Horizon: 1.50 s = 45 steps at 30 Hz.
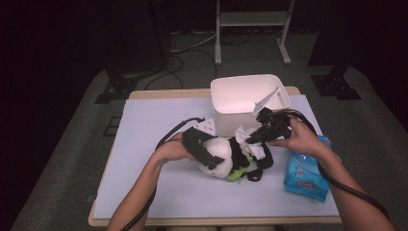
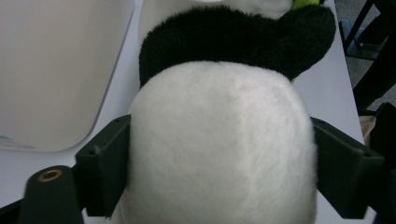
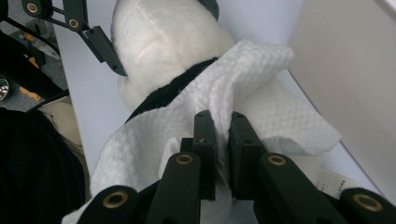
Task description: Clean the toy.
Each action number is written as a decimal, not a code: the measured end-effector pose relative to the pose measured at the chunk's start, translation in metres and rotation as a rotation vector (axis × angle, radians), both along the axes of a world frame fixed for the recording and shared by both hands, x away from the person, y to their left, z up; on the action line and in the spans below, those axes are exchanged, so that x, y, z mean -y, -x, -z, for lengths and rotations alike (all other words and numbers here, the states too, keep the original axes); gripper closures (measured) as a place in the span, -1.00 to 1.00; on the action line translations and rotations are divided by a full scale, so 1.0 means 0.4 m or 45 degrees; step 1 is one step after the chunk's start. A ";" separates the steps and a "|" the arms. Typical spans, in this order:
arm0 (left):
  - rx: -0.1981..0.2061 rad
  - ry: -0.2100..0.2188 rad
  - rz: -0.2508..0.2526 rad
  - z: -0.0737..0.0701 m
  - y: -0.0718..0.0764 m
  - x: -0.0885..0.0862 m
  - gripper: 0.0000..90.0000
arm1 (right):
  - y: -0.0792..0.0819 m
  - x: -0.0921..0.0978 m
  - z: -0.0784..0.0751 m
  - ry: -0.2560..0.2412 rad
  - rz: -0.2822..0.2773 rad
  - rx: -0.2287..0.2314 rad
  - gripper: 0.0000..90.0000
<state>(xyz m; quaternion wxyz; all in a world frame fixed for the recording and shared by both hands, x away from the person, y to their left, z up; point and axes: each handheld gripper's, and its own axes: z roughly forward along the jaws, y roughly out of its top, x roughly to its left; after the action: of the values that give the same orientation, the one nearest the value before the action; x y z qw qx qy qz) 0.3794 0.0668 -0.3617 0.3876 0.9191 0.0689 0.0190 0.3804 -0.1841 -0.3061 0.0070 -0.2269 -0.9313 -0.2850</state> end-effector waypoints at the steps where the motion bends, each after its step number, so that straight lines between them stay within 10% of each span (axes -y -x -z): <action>1: -0.009 -0.006 0.006 -0.003 0.001 -0.001 -0.72 | 0.005 0.001 0.001 -0.003 -0.002 0.004 0.83; 15: -0.151 0.101 -0.052 0.000 0.040 -0.066 -0.73 | 0.096 0.005 0.013 0.025 -0.062 0.034 0.83; 22: -0.111 0.132 -0.058 0.013 0.064 -0.073 -0.54 | 0.130 -0.034 -0.011 0.086 -0.101 0.105 0.83; 34: -0.074 0.131 -0.059 0.023 0.092 -0.085 -0.55 | 0.098 -0.190 0.009 0.181 -0.227 0.065 0.83; 45: -0.061 0.127 -0.046 0.021 0.105 -0.079 -0.58 | 0.072 -0.119 -0.029 0.158 -0.122 0.068 0.82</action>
<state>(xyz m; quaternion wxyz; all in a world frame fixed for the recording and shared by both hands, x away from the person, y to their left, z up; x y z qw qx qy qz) 0.3374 0.0986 -0.3701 0.4305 0.8975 0.0957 0.0006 0.3517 -0.1367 -0.2944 -0.0182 -0.1744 -0.9568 -0.2319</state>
